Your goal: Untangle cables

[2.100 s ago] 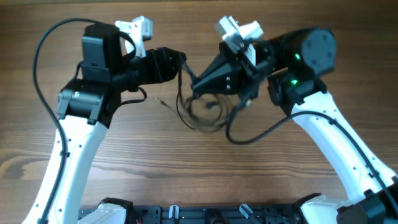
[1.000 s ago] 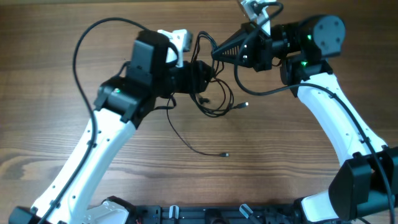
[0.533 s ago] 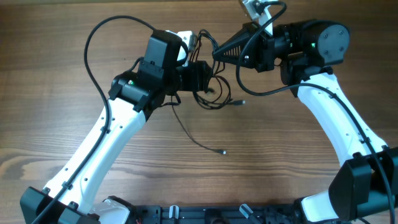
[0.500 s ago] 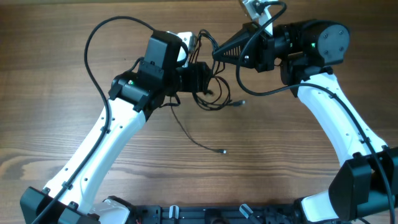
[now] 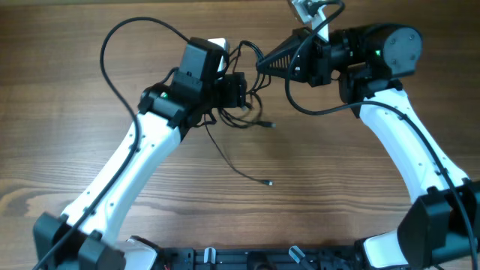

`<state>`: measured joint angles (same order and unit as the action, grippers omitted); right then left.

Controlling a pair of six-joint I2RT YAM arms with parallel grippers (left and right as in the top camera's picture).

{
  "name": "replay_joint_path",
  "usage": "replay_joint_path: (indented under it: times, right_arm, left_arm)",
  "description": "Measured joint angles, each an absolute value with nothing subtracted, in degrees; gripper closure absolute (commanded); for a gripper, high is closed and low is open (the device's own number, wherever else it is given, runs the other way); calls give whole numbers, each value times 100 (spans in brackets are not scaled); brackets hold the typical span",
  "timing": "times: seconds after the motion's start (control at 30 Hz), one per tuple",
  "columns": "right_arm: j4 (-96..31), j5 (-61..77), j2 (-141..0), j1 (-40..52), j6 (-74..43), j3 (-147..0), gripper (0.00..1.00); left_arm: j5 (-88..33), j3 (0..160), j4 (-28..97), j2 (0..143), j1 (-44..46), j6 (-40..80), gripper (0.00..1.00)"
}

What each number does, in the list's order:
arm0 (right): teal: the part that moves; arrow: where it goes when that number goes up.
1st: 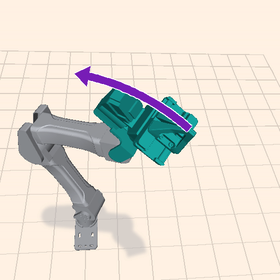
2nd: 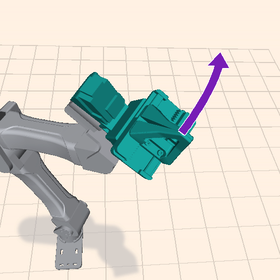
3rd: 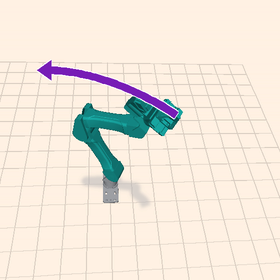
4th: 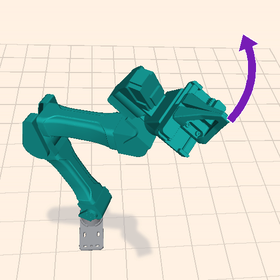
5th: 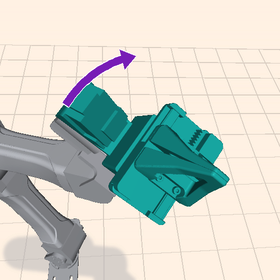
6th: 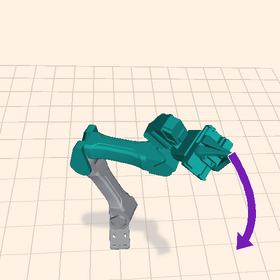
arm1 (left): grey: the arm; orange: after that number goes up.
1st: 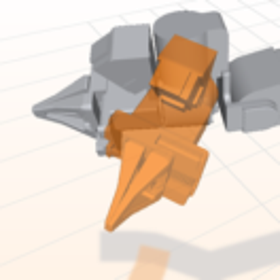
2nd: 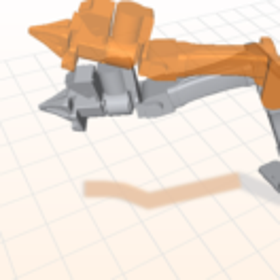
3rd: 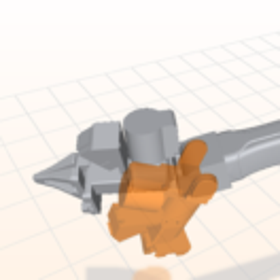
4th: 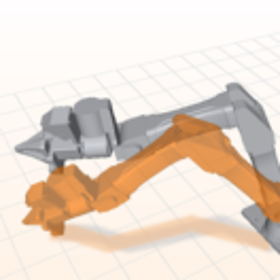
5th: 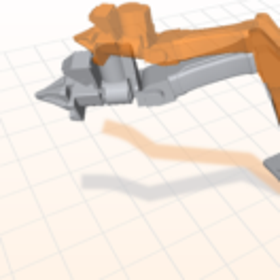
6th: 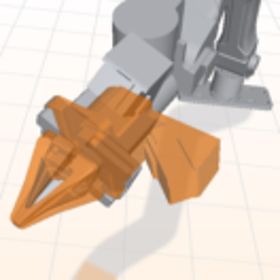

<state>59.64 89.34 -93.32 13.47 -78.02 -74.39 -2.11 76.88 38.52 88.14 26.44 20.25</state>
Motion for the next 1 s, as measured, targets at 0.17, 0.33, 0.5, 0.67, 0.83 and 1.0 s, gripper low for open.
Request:
replay_joint_path:
  times: [0.17, 0.33, 0.5, 0.67, 0.83, 1.0]
  right_arm:
    - [5682, 8936, -8945, 1358, -7826, -7426, 96]
    - [5476, 8938, -8635, 1358, -7826, -7328, 96]
    - [5443, 8936, -8101, 1245, -7824, -7321, 96]
    - [5304, 8934, -7380, 731, -7824, -7352, 96]
    - [5245, 8936, -7203, 652, -7822, -7413, 96]
    - [5076, 8934, -7253, 642, -7822, -7413, 95]
  left_arm:
    - [82, 7734, 3632, 9273, 2418, 2016, 25]
    - [64, 7854, 3686, 9332, 1933, 1964, 24]
    - [-62, 7863, 4147, 9397, 1258, 1959, 24]
    - [211, 7843, 4462, 9574, 349, 1964, 25]
    - [333, 7815, 4652, 9601, -16, 1966, 25]
    - [-331, 7815, 4644, 9601, -16, 1966, 26]
